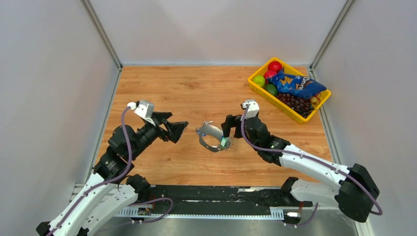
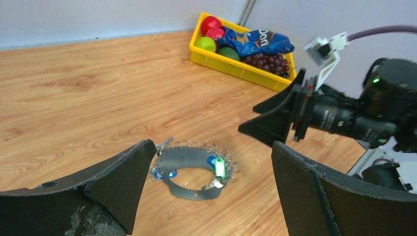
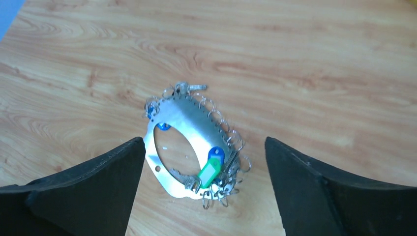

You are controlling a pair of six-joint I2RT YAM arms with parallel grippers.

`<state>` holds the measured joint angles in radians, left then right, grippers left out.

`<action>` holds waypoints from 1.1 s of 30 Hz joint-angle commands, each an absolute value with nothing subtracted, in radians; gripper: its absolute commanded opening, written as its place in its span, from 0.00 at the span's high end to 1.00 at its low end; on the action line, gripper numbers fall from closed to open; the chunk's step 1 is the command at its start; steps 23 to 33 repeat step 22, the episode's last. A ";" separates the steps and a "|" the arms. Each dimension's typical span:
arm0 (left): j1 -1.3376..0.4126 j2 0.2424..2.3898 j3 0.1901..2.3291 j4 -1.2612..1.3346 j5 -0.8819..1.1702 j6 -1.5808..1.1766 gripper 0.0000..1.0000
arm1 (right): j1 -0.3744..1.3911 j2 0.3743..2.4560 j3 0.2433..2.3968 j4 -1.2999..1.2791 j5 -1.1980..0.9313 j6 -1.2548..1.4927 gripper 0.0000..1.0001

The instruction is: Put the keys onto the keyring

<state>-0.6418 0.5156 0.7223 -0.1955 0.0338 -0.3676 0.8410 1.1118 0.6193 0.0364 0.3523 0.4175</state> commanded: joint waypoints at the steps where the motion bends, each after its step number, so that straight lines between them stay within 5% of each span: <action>1: -0.647 0.533 0.788 -0.231 0.010 -0.320 0.00 | 0.836 1.033 0.704 -0.033 0.422 0.308 0.00; 14: -0.647 0.608 0.905 -0.354 -0.066 -0.220 0.00 | 0.838 0.939 0.957 -0.264 0.671 0.254 0.00; 33: -0.647 0.585 0.909 -0.336 -0.089 -0.191 0.00 | 0.838 0.935 0.967 -0.274 0.787 0.243 0.00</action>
